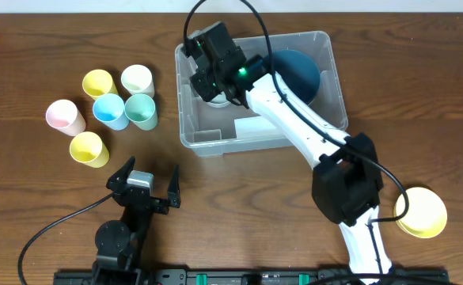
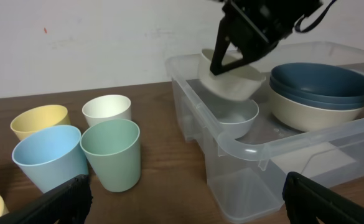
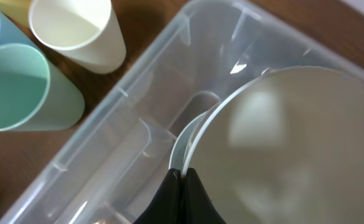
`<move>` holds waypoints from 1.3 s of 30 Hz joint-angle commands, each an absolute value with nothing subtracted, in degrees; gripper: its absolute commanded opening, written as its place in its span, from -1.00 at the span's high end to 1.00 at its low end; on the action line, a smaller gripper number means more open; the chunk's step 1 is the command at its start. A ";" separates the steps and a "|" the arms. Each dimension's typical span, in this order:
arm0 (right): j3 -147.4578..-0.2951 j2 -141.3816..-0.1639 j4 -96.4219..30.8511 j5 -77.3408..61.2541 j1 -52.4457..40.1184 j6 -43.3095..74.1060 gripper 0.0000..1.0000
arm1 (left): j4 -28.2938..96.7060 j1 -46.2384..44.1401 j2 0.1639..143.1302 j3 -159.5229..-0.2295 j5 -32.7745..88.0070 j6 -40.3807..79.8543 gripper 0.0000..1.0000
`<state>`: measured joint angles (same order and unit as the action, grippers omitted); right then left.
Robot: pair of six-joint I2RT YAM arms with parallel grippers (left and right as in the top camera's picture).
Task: Pack container
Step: 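Carry the white cup into the bin and drop it into the grey bowl, then move the right gripper back to the yellow cup at the right edge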
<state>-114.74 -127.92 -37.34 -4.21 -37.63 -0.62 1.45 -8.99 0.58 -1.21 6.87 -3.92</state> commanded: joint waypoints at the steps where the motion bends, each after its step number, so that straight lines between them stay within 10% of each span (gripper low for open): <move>1: -114.93 -129.69 -37.06 -3.88 -37.89 -0.86 0.97 | 3.42 -8.64 0.23 -0.23 7.31 -4.45 -0.96; 5: -114.93 -130.41 -37.71 -3.86 -37.89 -0.89 0.29 | 3.42 -8.64 0.23 -0.23 7.31 -4.45 -0.96; 39: -115.18 -92.49 -82.26 2.44 -21.67 9.54 0.08 | 3.42 -8.64 0.23 -0.23 7.31 -4.45 -0.96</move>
